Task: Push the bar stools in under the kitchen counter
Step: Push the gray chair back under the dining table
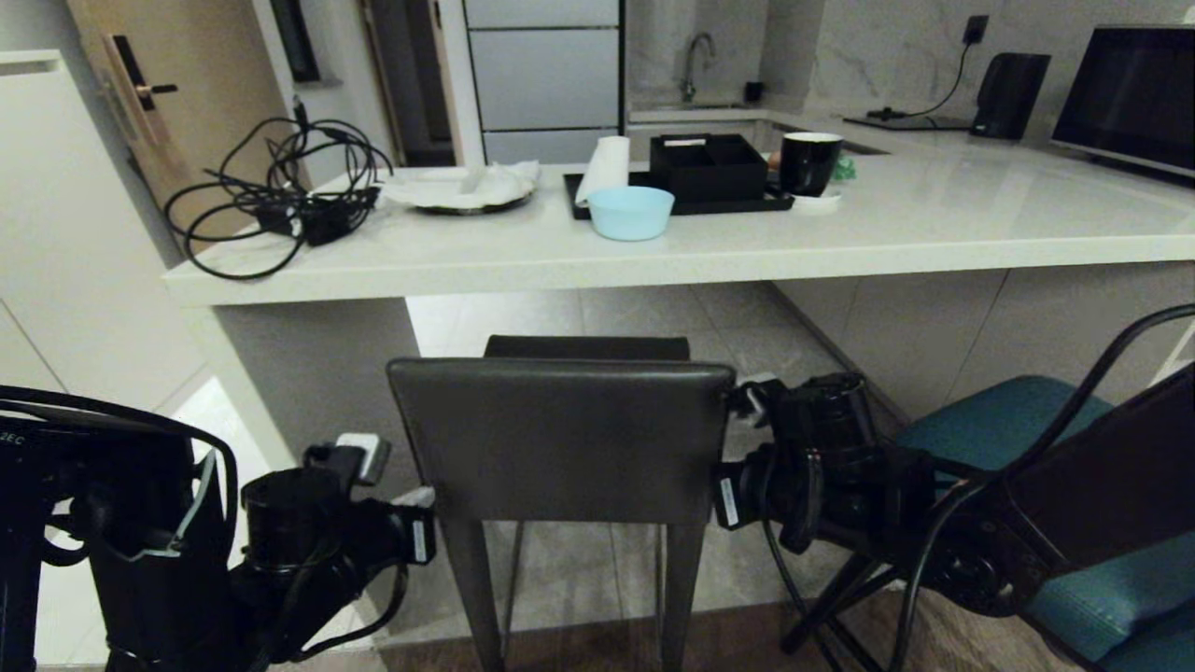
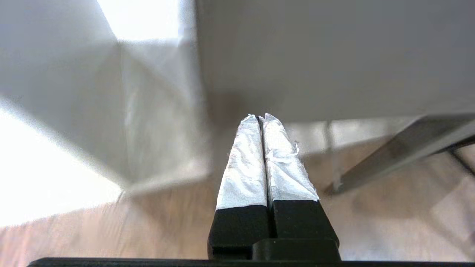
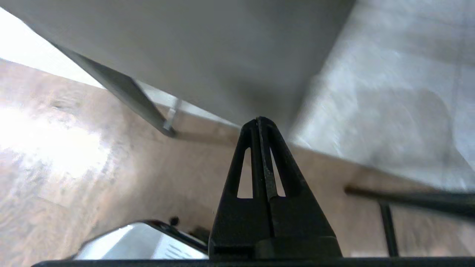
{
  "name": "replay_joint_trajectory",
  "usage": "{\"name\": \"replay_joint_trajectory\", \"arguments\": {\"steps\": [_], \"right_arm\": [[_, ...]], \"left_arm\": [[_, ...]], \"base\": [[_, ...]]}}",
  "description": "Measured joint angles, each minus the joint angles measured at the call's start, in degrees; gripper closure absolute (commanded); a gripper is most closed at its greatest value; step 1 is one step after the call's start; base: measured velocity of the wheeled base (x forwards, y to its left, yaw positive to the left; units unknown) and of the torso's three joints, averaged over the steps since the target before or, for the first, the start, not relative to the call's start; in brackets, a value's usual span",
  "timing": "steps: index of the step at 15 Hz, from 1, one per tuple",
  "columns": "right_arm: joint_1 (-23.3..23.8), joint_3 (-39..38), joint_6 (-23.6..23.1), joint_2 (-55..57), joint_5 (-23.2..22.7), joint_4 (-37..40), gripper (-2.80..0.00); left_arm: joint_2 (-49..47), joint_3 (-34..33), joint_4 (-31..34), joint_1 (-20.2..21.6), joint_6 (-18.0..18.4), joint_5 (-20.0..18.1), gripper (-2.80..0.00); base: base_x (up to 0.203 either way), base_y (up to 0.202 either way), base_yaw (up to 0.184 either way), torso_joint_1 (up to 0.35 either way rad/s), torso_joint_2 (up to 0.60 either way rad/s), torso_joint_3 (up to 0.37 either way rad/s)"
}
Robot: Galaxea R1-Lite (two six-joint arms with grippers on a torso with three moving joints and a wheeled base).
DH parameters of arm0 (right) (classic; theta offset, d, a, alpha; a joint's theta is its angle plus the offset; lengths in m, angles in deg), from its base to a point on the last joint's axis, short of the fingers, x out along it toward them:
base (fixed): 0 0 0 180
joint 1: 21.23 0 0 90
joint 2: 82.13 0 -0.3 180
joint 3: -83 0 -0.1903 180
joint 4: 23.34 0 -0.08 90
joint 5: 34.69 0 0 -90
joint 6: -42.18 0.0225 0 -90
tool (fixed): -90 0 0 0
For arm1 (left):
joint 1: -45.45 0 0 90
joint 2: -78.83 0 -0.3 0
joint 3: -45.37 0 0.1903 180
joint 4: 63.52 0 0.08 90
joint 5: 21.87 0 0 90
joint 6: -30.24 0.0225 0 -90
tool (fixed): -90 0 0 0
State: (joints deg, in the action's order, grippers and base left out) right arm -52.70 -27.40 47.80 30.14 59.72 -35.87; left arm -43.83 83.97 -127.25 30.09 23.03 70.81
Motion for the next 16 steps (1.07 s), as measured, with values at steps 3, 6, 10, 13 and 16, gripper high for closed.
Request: {"name": "replay_joint_trajectory", "arguments": {"steps": [3, 6, 10, 13, 16], "right_arm": [[4.76, -1.36, -0.93, -0.91, 0.20, 0.00, 0.00], [6.42, 0.44, -1.30, -0.48, 1.96, -0.28, 0.00], [4.73, 6.19, -1.33, 2.27, 2.91, -0.37, 0.00], [3.06, 11.00, -1.35, 5.03, 3.34, -0.09, 0.00], [1.85, 14.50, -1.25, 7.50, 3.84, -0.11, 0.00]], "left_arm": [[-0.75, -0.17, -0.05, 8.66, 1.95, -4.84, 0.00], [-4.67, 8.72, -0.05, 13.64, 5.95, -7.23, 0.00], [-11.15, 23.32, -0.05, 14.59, 7.05, -6.81, 0.00], [-14.36, 31.90, -0.07, 13.67, 7.16, -4.88, 0.00], [-14.62, 35.35, 0.51, 11.67, 7.13, -5.10, 0.00]], "base": [[0.000, 0.000, 0.000, 0.000, 0.00, 0.000], [0.000, 0.000, 0.000, 0.000, 0.00, 0.000], [0.000, 0.000, 0.000, 0.000, 0.00, 0.000], [0.000, 0.000, 0.000, 0.000, 0.00, 0.000], [0.000, 0.000, 0.000, 0.000, 0.00, 0.000]]}}
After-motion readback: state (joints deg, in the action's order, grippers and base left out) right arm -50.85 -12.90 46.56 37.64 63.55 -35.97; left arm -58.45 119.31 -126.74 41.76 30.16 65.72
